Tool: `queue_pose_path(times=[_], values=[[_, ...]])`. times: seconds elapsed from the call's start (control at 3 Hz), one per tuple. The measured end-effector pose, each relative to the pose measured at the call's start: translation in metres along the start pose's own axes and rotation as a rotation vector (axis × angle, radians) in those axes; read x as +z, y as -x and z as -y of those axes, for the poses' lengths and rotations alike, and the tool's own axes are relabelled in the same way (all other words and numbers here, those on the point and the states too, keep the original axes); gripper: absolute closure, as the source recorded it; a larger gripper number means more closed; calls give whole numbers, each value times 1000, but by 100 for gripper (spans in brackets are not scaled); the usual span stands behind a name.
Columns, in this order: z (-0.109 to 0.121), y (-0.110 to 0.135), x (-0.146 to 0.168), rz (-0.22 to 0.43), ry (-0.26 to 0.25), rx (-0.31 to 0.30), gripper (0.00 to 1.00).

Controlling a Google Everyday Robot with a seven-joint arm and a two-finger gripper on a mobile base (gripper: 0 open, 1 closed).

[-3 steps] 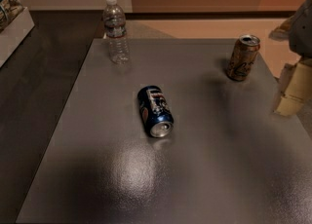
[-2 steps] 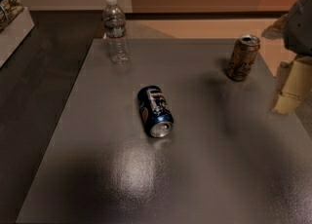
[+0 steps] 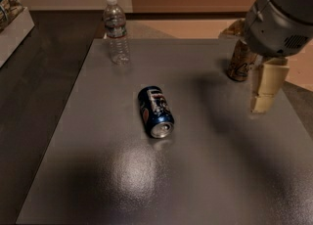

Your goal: Pick pepsi can

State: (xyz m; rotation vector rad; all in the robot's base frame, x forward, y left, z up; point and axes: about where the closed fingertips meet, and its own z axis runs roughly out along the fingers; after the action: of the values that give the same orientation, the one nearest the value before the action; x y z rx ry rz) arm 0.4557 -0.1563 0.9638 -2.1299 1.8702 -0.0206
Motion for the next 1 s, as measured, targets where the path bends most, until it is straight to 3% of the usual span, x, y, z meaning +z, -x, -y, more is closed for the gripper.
queue_pose_path(times=[0.33,1.0], values=[[8,21,19,54,46,-187,0],[26,57,62,137,126,-619,0]])
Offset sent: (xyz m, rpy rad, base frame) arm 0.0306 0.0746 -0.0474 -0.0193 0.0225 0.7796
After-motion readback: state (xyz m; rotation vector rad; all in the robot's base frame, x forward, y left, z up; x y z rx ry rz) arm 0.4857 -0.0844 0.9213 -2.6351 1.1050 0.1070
